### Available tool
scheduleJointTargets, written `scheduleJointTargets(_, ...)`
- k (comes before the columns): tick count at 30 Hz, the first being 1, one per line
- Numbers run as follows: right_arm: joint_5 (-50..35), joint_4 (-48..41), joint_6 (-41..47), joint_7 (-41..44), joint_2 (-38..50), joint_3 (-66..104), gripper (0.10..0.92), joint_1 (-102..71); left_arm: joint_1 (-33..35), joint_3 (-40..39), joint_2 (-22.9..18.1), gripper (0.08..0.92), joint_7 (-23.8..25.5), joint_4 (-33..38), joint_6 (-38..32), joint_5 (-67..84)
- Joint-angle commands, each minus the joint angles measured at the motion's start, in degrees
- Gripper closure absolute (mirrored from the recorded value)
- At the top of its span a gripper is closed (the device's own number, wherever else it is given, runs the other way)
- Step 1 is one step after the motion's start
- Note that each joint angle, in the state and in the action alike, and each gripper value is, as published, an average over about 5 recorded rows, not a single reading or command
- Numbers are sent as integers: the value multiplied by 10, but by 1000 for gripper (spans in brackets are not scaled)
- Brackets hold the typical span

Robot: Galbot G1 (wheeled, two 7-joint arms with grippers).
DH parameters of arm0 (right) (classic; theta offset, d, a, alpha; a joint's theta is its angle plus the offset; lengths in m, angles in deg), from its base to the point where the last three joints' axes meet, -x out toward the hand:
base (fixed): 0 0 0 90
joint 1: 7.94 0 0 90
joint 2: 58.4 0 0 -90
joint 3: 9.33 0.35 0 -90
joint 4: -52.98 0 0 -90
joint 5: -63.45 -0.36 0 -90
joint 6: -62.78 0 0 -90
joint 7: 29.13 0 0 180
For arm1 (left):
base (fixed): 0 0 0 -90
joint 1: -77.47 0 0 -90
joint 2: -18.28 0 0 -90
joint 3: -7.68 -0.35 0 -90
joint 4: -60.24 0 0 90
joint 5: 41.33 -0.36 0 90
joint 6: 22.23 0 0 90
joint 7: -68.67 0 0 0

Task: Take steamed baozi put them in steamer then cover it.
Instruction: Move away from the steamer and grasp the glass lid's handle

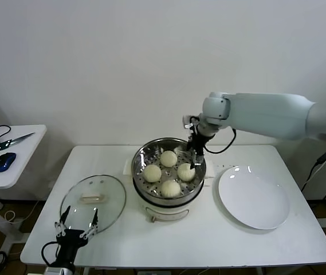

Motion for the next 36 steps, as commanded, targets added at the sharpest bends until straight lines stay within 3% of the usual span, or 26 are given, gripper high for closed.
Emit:
scheduleJointTargets(1, -1, 49, -56, -2, 117, 62, 203, 28, 1, 1, 0, 177, 0, -2, -1, -4)
scheduleJointTargets(5, 11, 81, -81, -67, 181, 116, 203, -5, -2, 2, -1, 177, -1, -1, 2, -7)
scheduleJointTargets(8, 13, 117, -133, -168, 248, 178, 203, -77, -8, 4, -2, 177, -3, -1, 3, -20)
scheduleJointTargets(12, 20, 168, -208, -293, 336, 338, 203, -254, -19, 12, -3, 177, -8, -4, -1, -60)
scheduleJointTargets(17, 53, 181, -293, -362, 380, 563, 203, -498, -32, 20, -4, 177, -11, -8, -6, -129)
scheduleJointTargets(25, 118, 190, -344, -385, 336, 901, 203, -790, -43, 38, -14, 177, -7, -2, -15, -312)
scheduleJointTargets(36, 180, 251, -314, -384, 217, 1216, 203, -1104, -54, 14, -10, 177, -18, 7, 6, -600)
